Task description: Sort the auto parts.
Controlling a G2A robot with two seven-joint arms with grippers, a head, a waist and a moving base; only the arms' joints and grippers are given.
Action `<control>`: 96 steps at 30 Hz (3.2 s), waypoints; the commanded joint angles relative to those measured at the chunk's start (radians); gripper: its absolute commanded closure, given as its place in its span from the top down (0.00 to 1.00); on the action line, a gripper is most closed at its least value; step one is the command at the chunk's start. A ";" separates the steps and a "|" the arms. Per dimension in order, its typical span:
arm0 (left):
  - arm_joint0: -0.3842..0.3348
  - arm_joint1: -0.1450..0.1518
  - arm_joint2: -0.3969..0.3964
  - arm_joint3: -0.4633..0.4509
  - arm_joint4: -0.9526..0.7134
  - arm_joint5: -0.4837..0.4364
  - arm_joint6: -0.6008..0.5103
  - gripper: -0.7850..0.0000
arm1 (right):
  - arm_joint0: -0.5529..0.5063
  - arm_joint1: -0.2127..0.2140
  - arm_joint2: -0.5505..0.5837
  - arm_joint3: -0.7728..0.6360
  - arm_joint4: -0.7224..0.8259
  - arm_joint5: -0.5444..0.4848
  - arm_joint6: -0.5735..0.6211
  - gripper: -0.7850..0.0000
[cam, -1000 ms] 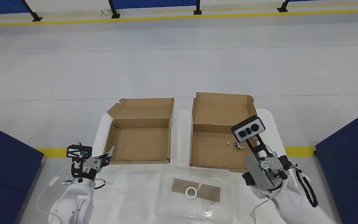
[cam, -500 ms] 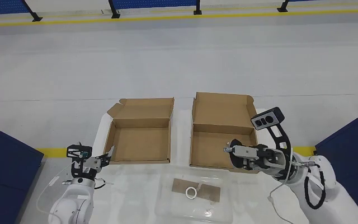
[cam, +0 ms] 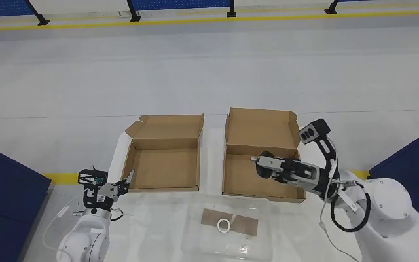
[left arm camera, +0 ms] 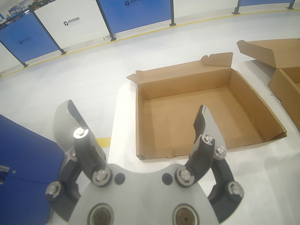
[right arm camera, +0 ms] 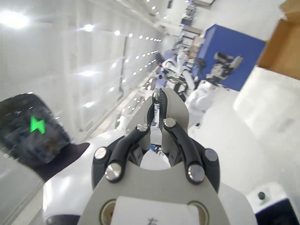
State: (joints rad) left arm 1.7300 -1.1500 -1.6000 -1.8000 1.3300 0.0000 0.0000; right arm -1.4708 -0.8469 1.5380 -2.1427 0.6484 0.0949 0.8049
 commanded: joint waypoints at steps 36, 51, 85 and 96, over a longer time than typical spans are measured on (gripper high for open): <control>0.000 0.000 0.000 0.000 0.000 0.000 0.000 1.00 | 0.555 -0.039 -0.562 0.230 -0.919 0.728 0.038 0.00; 0.000 0.000 0.000 0.000 0.000 0.000 0.000 1.00 | 0.630 -0.068 -0.707 0.375 -1.072 0.796 0.041 0.00; 0.000 0.000 0.000 0.000 0.000 0.000 0.000 1.00 | 0.867 -0.308 -1.048 0.992 -0.928 0.763 0.015 0.00; 0.000 0.000 0.000 0.000 0.000 0.000 0.000 1.00 | 0.906 -0.395 -1.084 1.176 -0.891 0.786 -0.022 0.00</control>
State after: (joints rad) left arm 1.7300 -1.1500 -1.6000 -1.8000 1.3300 0.0000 0.0000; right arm -0.5667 -1.2366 0.4566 -0.9822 -0.2435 0.8791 0.7838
